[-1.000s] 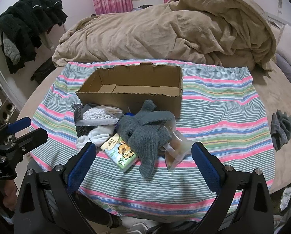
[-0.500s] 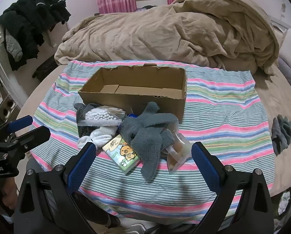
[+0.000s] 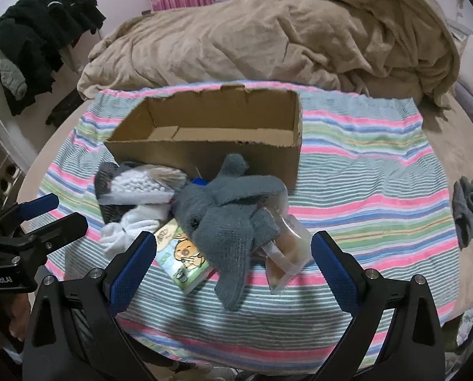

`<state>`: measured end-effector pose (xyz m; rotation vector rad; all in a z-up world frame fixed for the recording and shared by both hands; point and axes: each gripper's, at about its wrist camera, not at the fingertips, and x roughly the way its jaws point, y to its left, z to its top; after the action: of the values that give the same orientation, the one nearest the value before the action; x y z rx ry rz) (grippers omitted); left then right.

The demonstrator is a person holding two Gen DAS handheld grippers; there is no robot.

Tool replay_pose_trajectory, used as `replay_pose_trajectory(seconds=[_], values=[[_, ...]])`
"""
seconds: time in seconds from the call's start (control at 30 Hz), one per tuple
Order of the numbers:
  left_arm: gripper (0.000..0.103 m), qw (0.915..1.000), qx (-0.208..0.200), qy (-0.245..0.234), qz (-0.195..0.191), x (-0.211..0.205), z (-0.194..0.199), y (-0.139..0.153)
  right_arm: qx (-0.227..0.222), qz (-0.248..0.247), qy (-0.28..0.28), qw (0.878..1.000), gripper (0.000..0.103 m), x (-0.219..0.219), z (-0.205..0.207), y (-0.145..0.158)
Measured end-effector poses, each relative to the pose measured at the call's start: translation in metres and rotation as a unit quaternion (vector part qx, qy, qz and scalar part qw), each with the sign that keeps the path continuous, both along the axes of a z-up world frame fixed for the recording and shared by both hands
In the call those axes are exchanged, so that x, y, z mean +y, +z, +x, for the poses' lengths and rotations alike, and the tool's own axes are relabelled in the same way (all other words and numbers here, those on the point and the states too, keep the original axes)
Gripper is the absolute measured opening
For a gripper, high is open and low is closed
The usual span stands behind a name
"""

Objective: Organize objects
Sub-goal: 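Reach the left gripper into the pile and grasp the grey gloves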

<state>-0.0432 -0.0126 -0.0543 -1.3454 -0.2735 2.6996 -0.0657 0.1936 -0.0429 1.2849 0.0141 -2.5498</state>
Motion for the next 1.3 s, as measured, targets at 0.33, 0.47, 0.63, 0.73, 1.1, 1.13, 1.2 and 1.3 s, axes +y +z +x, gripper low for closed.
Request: replay_pose_trajectory(seconds=[0.33,0.47,0.63,0.73,1.1,1.13,1.2,1.3], values=[[0.088,0.9996,-0.028,-0.001,0.000,-0.018,-0.023,-0.035,-0.023,0.010,-0.008,1.000,0.100,0.001,-0.023,-0.021],[0.086,0.9994,-0.033,0.000,-0.010,-0.022,-0.033,-0.045,-0.018,0.018,-0.007,1.000,0.100,-0.002,-0.026,-0.025],[0.074,0.9990,-0.044,-0.008,-0.004,-0.022,-0.046,-0.061,-0.013,0.016,0.010,1.000,0.097,-0.006,-0.032,-0.031],[0.056,0.9990,-0.043,-0.013,-0.003,-0.020,-0.048,-0.063,-0.008,0.024,0.015,1.000,0.087,-0.009,-0.033,-0.032],[0.024,0.9995,-0.025,-0.019,0.006,-0.019,-0.031,-0.049,0.002,0.017,0.049,0.999,0.051,-0.008,-0.023,-0.019],[0.023,0.9995,-0.023,-0.020,0.006,-0.019,-0.029,-0.047,0.004,0.023,0.055,0.998,0.051,-0.011,-0.021,-0.019],[0.022,0.9995,-0.022,-0.019,0.010,-0.020,-0.024,-0.045,0.008,0.035,0.065,0.997,0.051,-0.018,-0.017,-0.020],[0.022,0.9995,-0.018,-0.018,0.016,-0.021,-0.018,-0.040,0.010,0.038,0.067,0.997,0.050,-0.020,-0.015,-0.023]])
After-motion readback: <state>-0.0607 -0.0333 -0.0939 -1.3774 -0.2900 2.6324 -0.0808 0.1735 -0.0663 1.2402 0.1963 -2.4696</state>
